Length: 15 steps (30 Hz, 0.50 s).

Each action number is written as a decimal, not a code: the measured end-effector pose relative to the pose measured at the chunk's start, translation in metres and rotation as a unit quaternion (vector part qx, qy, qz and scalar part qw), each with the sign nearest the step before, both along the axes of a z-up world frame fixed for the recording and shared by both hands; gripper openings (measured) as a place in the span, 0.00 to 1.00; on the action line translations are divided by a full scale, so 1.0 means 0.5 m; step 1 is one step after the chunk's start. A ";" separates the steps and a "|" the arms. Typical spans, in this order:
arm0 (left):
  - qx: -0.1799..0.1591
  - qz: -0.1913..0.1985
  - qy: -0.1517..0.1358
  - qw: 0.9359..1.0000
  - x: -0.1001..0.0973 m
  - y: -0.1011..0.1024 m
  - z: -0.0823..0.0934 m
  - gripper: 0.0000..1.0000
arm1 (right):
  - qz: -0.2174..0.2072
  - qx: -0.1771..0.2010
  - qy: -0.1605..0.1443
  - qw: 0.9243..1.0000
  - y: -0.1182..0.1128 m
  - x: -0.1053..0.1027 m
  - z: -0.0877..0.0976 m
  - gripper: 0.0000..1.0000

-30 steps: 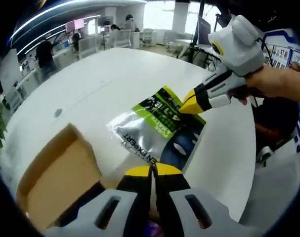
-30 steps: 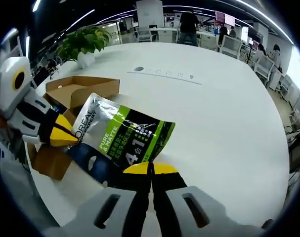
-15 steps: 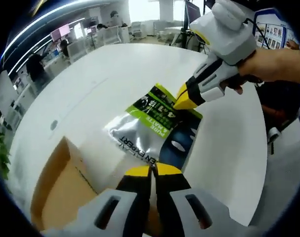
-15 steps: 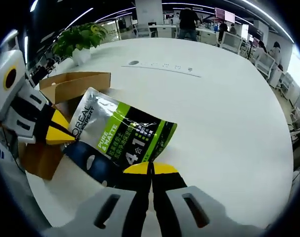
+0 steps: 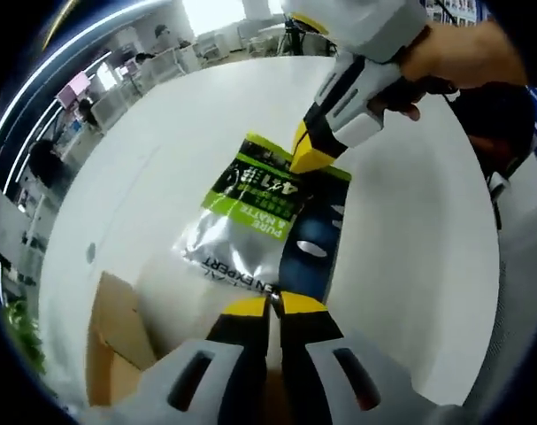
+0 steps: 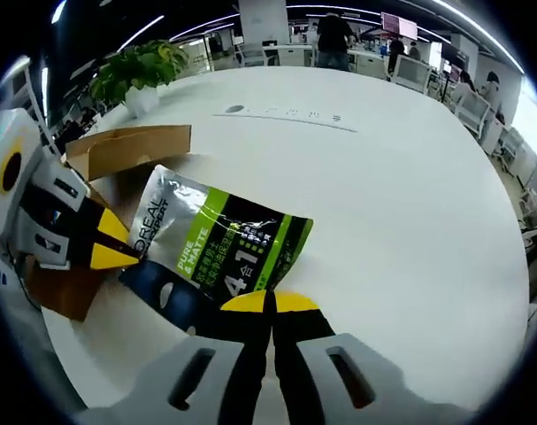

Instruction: Operate the shoe box by opening the lid, removing the specified soft item, and placing it in the target area until the item is outside and the box remains undamaged.

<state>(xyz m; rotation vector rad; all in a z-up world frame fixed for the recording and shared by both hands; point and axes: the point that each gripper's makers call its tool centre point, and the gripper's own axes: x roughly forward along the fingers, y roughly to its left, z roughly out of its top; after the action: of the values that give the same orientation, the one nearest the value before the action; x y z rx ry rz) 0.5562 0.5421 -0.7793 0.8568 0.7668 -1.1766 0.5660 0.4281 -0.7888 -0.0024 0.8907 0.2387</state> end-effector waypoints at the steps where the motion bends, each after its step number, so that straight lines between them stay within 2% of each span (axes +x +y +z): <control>1: 0.001 -0.002 -0.001 1.000 -0.001 0.001 -0.001 0.00 | 0.001 -0.001 0.000 1.000 0.000 0.000 0.000 0.00; 9: 0.025 -0.050 -0.039 0.998 -0.004 0.005 -0.017 0.01 | 0.008 -0.017 0.004 1.000 -0.007 -0.009 -0.020 0.00; 15: 0.026 -0.052 -0.041 0.997 -0.001 0.006 -0.016 0.01 | -0.004 -0.005 0.003 1.000 -0.007 -0.005 -0.021 0.00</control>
<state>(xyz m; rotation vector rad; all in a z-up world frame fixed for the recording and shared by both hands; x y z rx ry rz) 0.5558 0.5453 -0.7873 0.9927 0.6949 -1.2105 0.5635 0.4246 -0.7995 -0.0071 0.8972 0.2270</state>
